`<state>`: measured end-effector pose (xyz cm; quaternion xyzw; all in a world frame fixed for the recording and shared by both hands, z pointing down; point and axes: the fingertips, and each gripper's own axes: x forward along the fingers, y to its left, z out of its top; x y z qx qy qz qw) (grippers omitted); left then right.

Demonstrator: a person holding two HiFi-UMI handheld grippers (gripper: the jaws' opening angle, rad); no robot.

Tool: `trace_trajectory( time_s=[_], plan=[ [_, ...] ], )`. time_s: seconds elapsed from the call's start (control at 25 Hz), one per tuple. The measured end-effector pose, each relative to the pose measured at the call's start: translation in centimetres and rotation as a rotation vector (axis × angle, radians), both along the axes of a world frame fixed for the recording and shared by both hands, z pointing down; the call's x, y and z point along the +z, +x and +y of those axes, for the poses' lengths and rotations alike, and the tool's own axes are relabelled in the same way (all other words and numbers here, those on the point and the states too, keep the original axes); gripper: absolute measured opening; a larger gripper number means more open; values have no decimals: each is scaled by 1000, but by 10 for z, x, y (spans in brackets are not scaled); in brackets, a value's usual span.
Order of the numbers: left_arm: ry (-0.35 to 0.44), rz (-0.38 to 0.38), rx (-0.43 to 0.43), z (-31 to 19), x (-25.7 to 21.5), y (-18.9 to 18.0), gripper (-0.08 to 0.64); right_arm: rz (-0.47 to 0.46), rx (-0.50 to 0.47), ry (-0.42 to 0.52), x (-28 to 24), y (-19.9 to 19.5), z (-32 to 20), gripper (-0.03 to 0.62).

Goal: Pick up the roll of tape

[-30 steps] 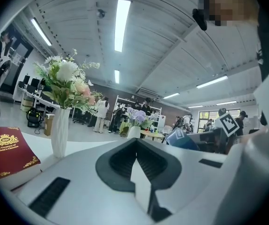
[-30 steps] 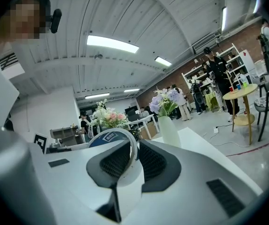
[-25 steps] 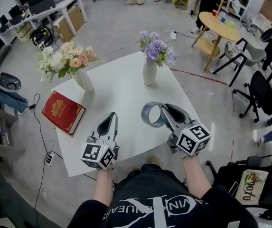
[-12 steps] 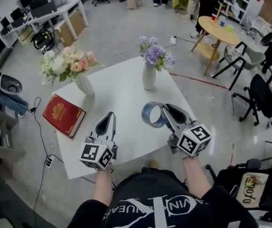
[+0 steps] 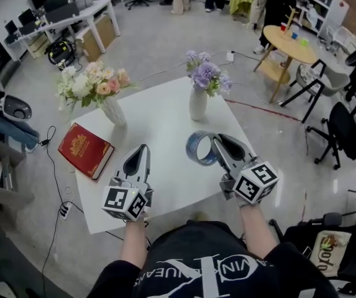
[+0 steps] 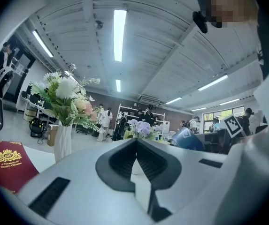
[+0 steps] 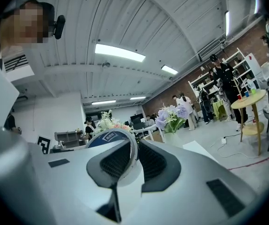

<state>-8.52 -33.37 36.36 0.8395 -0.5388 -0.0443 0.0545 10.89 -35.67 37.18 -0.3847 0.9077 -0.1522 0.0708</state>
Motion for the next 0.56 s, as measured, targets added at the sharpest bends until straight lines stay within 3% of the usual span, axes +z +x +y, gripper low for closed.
trace_trajectory(
  time_s=[0.56],
  plan=[
    [8, -7, -12, -1, -1, -5, 0, -31, -23, -5, 1, -6, -5, 71]
  ],
)
